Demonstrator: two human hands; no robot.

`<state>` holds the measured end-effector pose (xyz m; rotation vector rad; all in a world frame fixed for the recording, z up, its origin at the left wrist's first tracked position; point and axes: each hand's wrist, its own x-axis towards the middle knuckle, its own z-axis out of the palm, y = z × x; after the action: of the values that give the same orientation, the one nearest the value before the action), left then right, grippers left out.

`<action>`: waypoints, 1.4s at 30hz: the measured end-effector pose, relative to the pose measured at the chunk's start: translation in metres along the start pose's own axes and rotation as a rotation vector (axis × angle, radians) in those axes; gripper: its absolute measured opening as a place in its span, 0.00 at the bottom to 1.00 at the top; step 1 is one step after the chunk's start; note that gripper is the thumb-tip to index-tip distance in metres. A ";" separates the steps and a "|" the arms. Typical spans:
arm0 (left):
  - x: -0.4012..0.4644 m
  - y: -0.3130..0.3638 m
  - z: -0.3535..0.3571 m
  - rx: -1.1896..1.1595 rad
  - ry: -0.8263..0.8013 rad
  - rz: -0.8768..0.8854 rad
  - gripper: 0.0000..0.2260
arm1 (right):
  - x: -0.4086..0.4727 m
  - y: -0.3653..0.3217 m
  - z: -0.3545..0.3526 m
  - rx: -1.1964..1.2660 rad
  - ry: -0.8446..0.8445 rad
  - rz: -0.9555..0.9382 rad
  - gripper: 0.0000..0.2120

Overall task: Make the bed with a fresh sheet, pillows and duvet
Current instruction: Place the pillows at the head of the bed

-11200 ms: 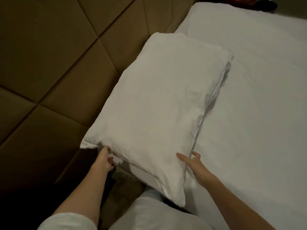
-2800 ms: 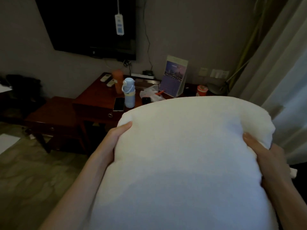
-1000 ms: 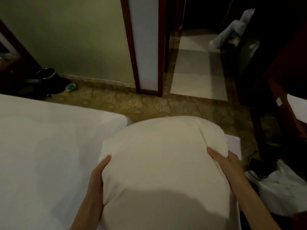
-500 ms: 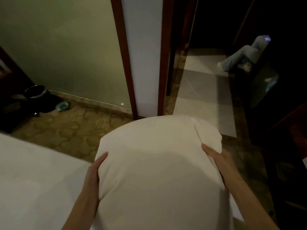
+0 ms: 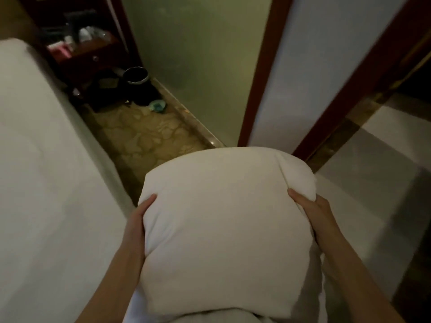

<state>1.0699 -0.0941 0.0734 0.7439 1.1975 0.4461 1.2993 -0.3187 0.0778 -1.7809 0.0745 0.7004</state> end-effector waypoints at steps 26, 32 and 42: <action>0.348 0.294 -0.049 -0.628 0.334 0.009 0.16 | 0.348 -0.278 0.502 -0.286 -0.540 -0.051 0.15; 0.448 0.369 -0.072 -0.792 0.395 0.027 0.16 | 0.420 -0.325 0.653 -0.340 -0.687 -0.024 0.19; 0.573 0.524 -0.115 -1.007 0.472 0.194 0.17 | 0.495 -0.450 0.908 -0.472 -0.954 -0.086 0.16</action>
<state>1.1821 0.6825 0.0487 -0.1397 1.1339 1.3107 1.5022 0.7906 0.0758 -1.6812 -0.8610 1.5192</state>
